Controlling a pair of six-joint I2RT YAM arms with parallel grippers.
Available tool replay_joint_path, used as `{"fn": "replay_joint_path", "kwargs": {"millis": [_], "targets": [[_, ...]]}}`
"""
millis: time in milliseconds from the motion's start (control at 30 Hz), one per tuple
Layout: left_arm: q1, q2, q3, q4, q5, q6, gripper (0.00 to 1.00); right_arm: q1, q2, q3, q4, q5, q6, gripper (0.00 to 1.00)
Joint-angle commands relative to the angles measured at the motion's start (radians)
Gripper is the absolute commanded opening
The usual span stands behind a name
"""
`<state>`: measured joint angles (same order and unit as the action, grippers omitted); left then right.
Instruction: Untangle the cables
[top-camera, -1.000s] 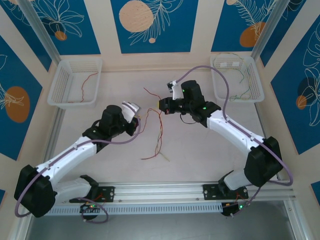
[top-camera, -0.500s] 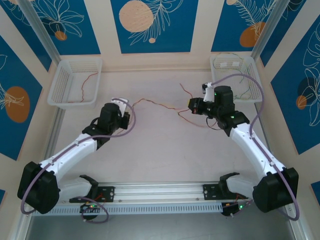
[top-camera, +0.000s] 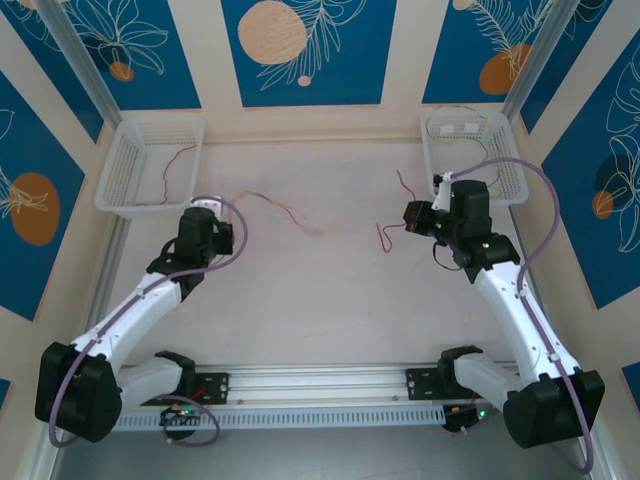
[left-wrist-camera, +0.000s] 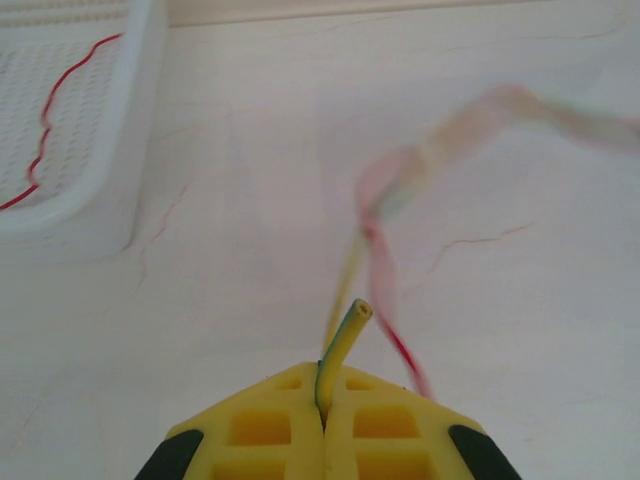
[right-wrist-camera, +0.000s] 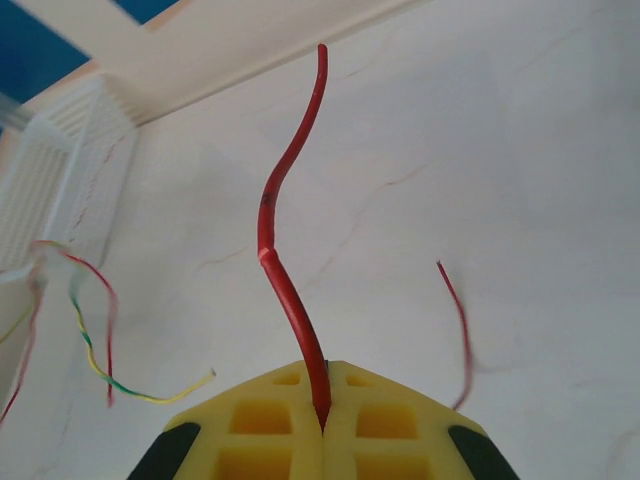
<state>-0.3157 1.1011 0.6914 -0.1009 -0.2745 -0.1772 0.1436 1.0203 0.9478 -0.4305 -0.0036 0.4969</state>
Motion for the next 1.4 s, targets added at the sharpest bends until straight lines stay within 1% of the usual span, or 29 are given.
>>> {"fn": "replay_joint_path", "kwargs": {"millis": [0, 67, 100, 200, 333, 400, 467, 633, 667, 700, 767, 833, 867, 967, 1033, 1067, 1100, 1167, 1200, 1233, 1267, 1300, 1333, 1367], "targets": [[0.029, -0.031, -0.029, -0.010, -0.027, -0.044, 0.00, -0.039, -0.044, 0.036, -0.069, 0.052, -0.015, 0.00], [0.033, -0.030, -0.028, -0.018, -0.039, -0.047, 0.00, -0.057, -0.061, 0.048, -0.094, 0.067, -0.020, 0.00], [0.034, -0.025, -0.024, -0.018, -0.021, -0.038, 0.00, -0.066, -0.073, 0.049, -0.093, 0.057, -0.025, 0.00], [0.033, -0.023, -0.023, 0.005, 0.054, -0.022, 0.00, -0.081, -0.092, 0.059, -0.082, 0.002, -0.026, 0.00], [0.033, -0.015, -0.020, 0.047, 0.182, 0.003, 0.00, -0.076, -0.099, 0.063, -0.031, -0.126, -0.009, 0.00], [0.030, 0.003, 0.000, 0.048, 0.270, 0.022, 0.00, -0.063, -0.097, 0.070, -0.002, -0.189, 0.001, 0.00], [0.018, 0.026, 0.023, 0.040, 0.330, 0.034, 0.00, -0.041, -0.096, 0.082, 0.019, -0.219, 0.000, 0.00], [-0.028, 0.092, 0.069, 0.027, 0.405, 0.050, 0.00, 0.027, -0.098, 0.113, 0.079, -0.279, -0.010, 0.00], [-0.039, 0.106, 0.076, 0.030, 0.417, 0.050, 0.04, 0.042, -0.099, 0.118, 0.093, -0.282, -0.015, 0.00], [-0.052, 0.118, 0.085, 0.031, 0.420, 0.052, 0.12, 0.062, -0.096, 0.123, 0.107, -0.292, -0.023, 0.00], [-0.074, 0.140, 0.104, 0.026, 0.415, 0.056, 0.24, 0.103, -0.088, 0.138, 0.127, -0.301, -0.050, 0.00], [-0.092, 0.157, 0.125, 0.015, 0.390, 0.059, 0.39, 0.152, -0.076, 0.159, 0.127, -0.275, -0.078, 0.00], [-0.099, 0.164, 0.138, 0.001, 0.370, 0.060, 0.43, 0.176, -0.065, 0.172, 0.124, -0.260, -0.091, 0.00], [-0.115, 0.168, 0.168, -0.040, 0.301, 0.065, 0.49, 0.232, -0.035, 0.199, 0.134, -0.240, -0.119, 0.00], [-0.120, 0.152, 0.179, -0.068, 0.265, 0.078, 0.51, 0.267, -0.018, 0.211, 0.143, -0.211, -0.125, 0.00], [-0.121, 0.135, 0.179, -0.078, 0.235, 0.080, 0.55, 0.280, -0.007, 0.216, 0.149, -0.209, -0.127, 0.00], [-0.122, 0.114, 0.176, -0.081, 0.225, 0.083, 0.57, 0.292, 0.005, 0.221, 0.159, -0.211, -0.123, 0.00], [-0.122, 0.061, 0.173, -0.088, 0.256, 0.095, 0.57, 0.319, 0.028, 0.220, 0.188, -0.216, -0.108, 0.00], [-0.125, 0.031, 0.170, -0.084, 0.288, 0.094, 0.58, 0.335, 0.043, 0.220, 0.201, -0.219, -0.104, 0.00], [-0.128, 0.003, 0.168, -0.078, 0.333, 0.099, 0.64, 0.349, 0.055, 0.220, 0.208, -0.214, -0.103, 0.00], [-0.136, -0.028, 0.167, -0.062, 0.383, 0.105, 0.67, 0.364, 0.068, 0.223, 0.215, -0.206, -0.097, 0.00], [-0.148, -0.058, 0.161, -0.041, 0.432, 0.109, 0.78, 0.375, 0.081, 0.225, 0.221, -0.201, -0.092, 0.00], [-0.156, -0.085, 0.155, -0.017, 0.490, 0.117, 0.80, 0.381, 0.089, 0.224, 0.227, -0.198, -0.082, 0.00], [-0.166, -0.110, 0.142, 0.019, 0.567, 0.124, 0.84, 0.385, 0.097, 0.219, 0.246, -0.199, -0.063, 0.00]]}}
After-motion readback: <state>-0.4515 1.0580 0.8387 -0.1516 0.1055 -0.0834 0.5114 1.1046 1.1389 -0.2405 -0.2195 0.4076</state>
